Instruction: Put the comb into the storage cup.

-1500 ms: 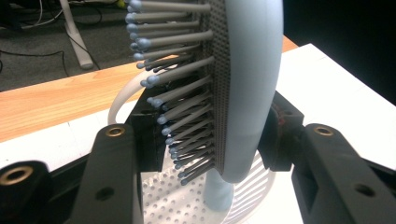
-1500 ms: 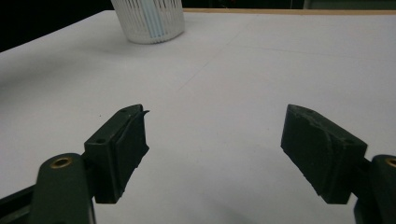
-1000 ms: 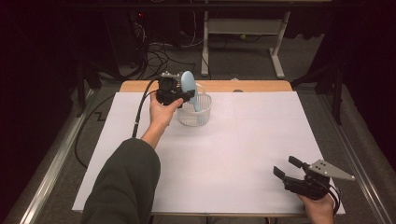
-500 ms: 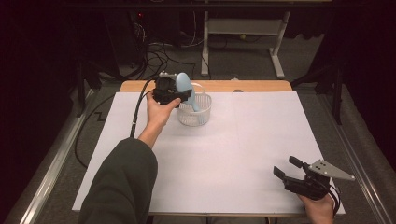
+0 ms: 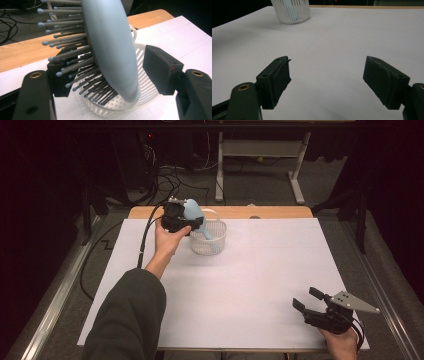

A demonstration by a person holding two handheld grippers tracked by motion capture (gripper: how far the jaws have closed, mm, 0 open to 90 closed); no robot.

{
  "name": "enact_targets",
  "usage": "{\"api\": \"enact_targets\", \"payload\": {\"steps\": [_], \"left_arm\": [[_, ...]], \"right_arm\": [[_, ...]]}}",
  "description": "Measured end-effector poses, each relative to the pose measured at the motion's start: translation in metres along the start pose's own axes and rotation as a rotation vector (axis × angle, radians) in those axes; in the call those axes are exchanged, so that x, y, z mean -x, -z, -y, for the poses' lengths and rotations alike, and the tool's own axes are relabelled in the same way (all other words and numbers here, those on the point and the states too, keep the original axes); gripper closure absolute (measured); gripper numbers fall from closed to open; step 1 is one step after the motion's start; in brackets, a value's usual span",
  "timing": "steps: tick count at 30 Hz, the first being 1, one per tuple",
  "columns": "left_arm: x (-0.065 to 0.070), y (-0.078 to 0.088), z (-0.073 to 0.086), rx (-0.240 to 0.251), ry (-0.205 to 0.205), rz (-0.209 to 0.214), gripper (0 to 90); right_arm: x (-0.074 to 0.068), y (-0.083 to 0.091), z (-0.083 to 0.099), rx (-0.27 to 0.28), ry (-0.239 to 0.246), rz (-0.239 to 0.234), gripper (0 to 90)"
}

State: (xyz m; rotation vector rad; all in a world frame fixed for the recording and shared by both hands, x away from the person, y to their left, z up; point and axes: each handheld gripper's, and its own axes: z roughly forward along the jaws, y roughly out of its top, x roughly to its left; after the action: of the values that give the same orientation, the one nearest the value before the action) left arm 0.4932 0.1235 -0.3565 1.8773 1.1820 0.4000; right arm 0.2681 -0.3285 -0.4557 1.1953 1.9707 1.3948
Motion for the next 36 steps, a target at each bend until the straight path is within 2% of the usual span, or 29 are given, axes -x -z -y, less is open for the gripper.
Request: {"api": "enact_targets", "payload": {"steps": [12, 26, 36], "left_arm": [[-0.011, 0.002, 0.010, 0.000, 0.013, -0.024, 30.0], [-0.015, 0.003, 0.013, -0.011, 0.015, -0.010, 25.2], [-0.021, 0.003, 0.022, -0.015, 0.039, -0.003, 24.1]], "right_arm": [[0.000, 0.000, 0.000, -0.001, 0.001, -0.002, 22.0], [0.000, 0.000, 0.000, 0.001, 0.001, -0.001, 22.0], [0.000, 0.000, 0.000, -0.001, 0.001, 0.000, 22.0]]}}
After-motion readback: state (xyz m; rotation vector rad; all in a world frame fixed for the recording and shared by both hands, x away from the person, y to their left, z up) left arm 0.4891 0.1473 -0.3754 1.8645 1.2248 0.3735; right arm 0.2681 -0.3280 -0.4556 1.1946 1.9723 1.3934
